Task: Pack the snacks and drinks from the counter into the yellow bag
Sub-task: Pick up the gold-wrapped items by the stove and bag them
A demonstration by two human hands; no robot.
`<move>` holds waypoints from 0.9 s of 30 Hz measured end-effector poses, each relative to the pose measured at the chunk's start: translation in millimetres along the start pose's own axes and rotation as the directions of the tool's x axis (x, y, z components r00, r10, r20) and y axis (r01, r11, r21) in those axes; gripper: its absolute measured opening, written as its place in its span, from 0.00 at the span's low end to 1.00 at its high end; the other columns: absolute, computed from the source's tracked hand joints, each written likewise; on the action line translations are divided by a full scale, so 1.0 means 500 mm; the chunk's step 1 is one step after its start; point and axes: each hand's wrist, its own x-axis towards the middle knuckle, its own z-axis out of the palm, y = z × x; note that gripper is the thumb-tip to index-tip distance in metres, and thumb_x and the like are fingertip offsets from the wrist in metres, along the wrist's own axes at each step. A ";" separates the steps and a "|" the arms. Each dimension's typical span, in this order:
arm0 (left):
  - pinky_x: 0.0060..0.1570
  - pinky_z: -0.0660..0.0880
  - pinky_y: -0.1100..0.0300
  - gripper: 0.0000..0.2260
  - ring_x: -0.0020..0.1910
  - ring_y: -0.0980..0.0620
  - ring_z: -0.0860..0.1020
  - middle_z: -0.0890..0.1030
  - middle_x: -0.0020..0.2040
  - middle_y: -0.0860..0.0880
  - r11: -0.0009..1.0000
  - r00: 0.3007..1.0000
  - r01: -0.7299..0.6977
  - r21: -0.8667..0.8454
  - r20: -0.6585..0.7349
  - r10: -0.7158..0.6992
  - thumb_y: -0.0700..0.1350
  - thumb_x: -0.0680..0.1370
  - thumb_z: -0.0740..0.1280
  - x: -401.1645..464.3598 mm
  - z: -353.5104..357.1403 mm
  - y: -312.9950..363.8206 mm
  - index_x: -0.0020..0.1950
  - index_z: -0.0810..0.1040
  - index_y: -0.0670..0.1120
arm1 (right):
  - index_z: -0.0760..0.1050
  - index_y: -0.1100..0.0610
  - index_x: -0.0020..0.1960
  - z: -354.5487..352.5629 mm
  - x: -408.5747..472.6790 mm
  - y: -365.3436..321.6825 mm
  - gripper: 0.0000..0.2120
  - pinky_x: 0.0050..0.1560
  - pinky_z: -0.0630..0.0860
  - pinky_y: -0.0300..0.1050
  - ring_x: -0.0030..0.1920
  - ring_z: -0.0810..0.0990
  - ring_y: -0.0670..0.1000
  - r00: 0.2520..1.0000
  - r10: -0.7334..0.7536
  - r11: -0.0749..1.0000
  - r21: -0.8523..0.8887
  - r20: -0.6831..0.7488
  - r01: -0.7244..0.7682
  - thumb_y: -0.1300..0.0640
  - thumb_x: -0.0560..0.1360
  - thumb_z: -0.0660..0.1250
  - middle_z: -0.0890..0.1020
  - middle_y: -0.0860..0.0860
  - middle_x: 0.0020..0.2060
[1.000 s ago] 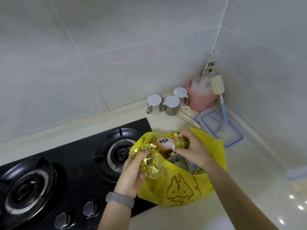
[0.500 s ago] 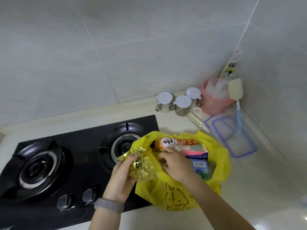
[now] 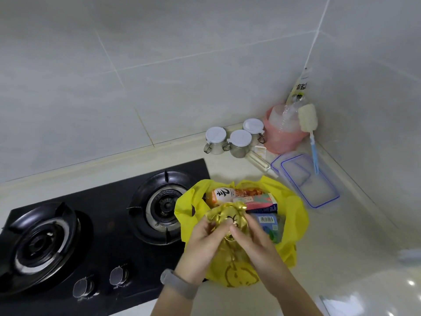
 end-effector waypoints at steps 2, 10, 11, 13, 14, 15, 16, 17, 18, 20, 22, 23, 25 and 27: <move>0.58 0.75 0.52 0.08 0.53 0.50 0.80 0.83 0.50 0.47 0.995 1.000 -0.010 0.095 -0.020 0.012 0.46 0.76 0.67 0.002 0.017 -0.017 0.53 0.79 0.47 | 0.79 0.42 0.53 -0.016 -0.005 0.005 0.16 0.58 0.78 0.53 0.55 0.80 0.46 0.997 0.076 0.994 0.077 -0.029 -0.074 0.43 0.67 0.74 0.83 0.42 0.52; 0.63 0.62 0.61 0.19 0.69 0.50 0.63 0.70 0.67 0.57 0.356 0.968 -0.199 0.913 0.126 0.218 0.45 0.73 0.59 0.013 -0.054 -0.082 0.63 0.72 0.56 | 0.78 0.63 0.48 -0.101 -0.003 0.053 0.04 0.27 0.74 0.39 0.30 0.74 0.48 0.963 0.176 0.974 0.177 -0.202 -0.141 0.66 0.74 0.67 0.78 0.54 0.34; 0.62 0.65 0.54 0.23 0.70 0.47 0.63 0.69 0.68 0.58 0.147 0.965 -0.178 0.973 0.143 0.221 0.43 0.69 0.64 0.011 -0.062 -0.088 0.62 0.72 0.60 | 0.78 0.62 0.47 -0.106 0.000 0.054 0.03 0.27 0.74 0.39 0.30 0.74 0.48 0.962 0.166 0.976 0.174 -0.218 -0.129 0.66 0.74 0.67 0.78 0.54 0.34; 0.49 0.74 0.47 0.29 0.64 0.41 0.72 0.74 0.65 0.56 -0.086 0.970 -0.109 0.990 0.125 0.210 0.42 0.57 0.76 0.008 -0.071 -0.098 0.52 0.75 0.65 | 0.78 0.58 0.47 -0.114 0.011 0.050 0.04 0.31 0.75 0.40 0.34 0.76 0.49 0.961 0.121 0.986 0.141 -0.249 -0.088 0.65 0.75 0.66 0.78 0.54 0.36; 0.44 0.76 0.47 0.28 0.61 0.40 0.75 0.76 0.63 0.54 -0.135 0.970 -0.078 0.988 0.107 0.220 0.43 0.52 0.79 0.008 -0.076 -0.106 0.46 0.76 0.65 | 0.78 0.57 0.47 -0.117 0.019 0.047 0.05 0.34 0.76 0.42 0.36 0.77 0.50 0.962 0.086 0.993 0.105 -0.259 -0.060 0.64 0.76 0.65 0.79 0.54 0.38; 0.43 0.76 0.46 0.25 0.60 0.38 0.76 0.77 0.62 0.52 -0.157 0.969 -0.053 0.986 0.089 0.231 0.46 0.51 0.80 0.010 -0.080 -0.109 0.42 0.77 0.63 | 0.79 0.56 0.48 -0.120 0.027 0.039 0.06 0.38 0.76 0.44 0.39 0.78 0.51 0.964 0.043 0.998 0.060 -0.262 -0.029 0.64 0.76 0.65 0.81 0.54 0.40; 0.43 0.76 0.45 0.21 0.60 0.38 0.75 0.77 0.62 0.51 -0.159 0.969 -0.037 0.987 0.075 0.236 0.47 0.51 0.80 0.010 -0.085 -0.107 0.38 0.77 0.61 | 0.79 0.55 0.49 -0.121 0.035 0.029 0.07 0.42 0.76 0.44 0.42 0.79 0.50 0.967 -0.012 1.000 0.010 -0.256 0.016 0.63 0.77 0.64 0.82 0.54 0.42; 0.44 0.76 0.44 0.19 0.61 0.39 0.74 0.78 0.61 0.52 -0.155 0.963 -0.040 0.987 0.080 0.259 0.48 0.51 0.80 0.009 -0.090 -0.102 0.36 0.78 0.60 | 0.79 0.55 0.49 -0.121 0.043 0.019 0.07 0.44 0.76 0.42 0.43 0.79 0.48 0.967 -0.069 0.997 -0.044 -0.247 0.060 0.63 0.77 0.63 0.82 0.52 0.43; 0.44 0.75 0.44 0.18 0.61 0.40 0.72 0.79 0.58 0.53 -0.150 0.949 -0.062 0.987 0.105 0.297 0.47 0.52 0.80 0.009 -0.097 -0.102 0.36 0.78 0.59 | 0.78 0.55 0.50 -0.122 0.051 0.009 0.07 0.46 0.76 0.37 0.43 0.79 0.44 0.964 -0.120 0.990 -0.099 -0.235 0.099 0.64 0.77 0.63 0.82 0.49 0.43; 0.47 0.72 0.47 0.17 0.61 0.45 0.69 0.81 0.51 0.59 -0.147 0.904 -0.137 0.980 0.184 0.385 0.43 0.56 0.79 0.004 -0.112 -0.101 0.38 0.78 0.58 | 0.77 0.53 0.51 -0.119 0.066 -0.008 0.08 0.46 0.73 0.30 0.45 0.78 0.39 0.962 -0.195 0.965 -0.214 -0.192 0.153 0.64 0.78 0.63 0.81 0.44 0.45; 0.49 0.63 0.53 0.16 0.60 0.51 0.68 0.80 0.44 0.62 -0.141 0.853 -0.227 0.964 0.267 0.449 0.41 0.61 0.75 -0.003 -0.128 -0.100 0.41 0.77 0.58 | 0.76 0.49 0.52 -0.113 0.079 -0.016 0.09 0.47 0.72 0.28 0.49 0.78 0.38 0.962 -0.249 0.918 -0.343 -0.112 0.198 0.62 0.78 0.63 0.81 0.42 0.47; 0.49 0.60 0.55 0.15 0.59 0.53 0.68 0.79 0.42 0.62 -0.139 0.834 -0.257 0.956 0.293 0.467 0.41 0.63 0.73 -0.007 -0.135 -0.098 0.42 0.76 0.58 | 0.75 0.48 0.52 -0.106 0.086 -0.017 0.10 0.47 0.71 0.27 0.50 0.77 0.38 0.961 -0.268 0.888 -0.403 -0.063 0.222 0.61 0.78 0.63 0.80 0.41 0.48; 0.48 0.60 0.55 0.16 0.57 0.54 0.68 0.78 0.42 0.62 -0.139 0.817 -0.301 0.943 0.331 0.473 0.41 0.63 0.72 -0.013 -0.148 -0.098 0.44 0.75 0.58 | 0.75 0.46 0.52 -0.087 0.094 -0.014 0.09 0.46 0.70 0.25 0.51 0.76 0.36 0.959 -0.280 0.819 -0.510 0.045 0.263 0.59 0.78 0.63 0.78 0.37 0.48; 0.49 0.63 0.55 0.20 0.55 0.54 0.69 0.78 0.44 0.62 -0.128 0.814 -0.331 0.935 0.352 0.462 0.39 0.63 0.74 -0.015 -0.152 -0.100 0.46 0.75 0.59 | 0.76 0.46 0.53 -0.061 0.101 -0.003 0.08 0.47 0.70 0.26 0.50 0.75 0.32 0.950 -0.265 0.747 -0.588 0.165 0.310 0.57 0.78 0.63 0.78 0.34 0.47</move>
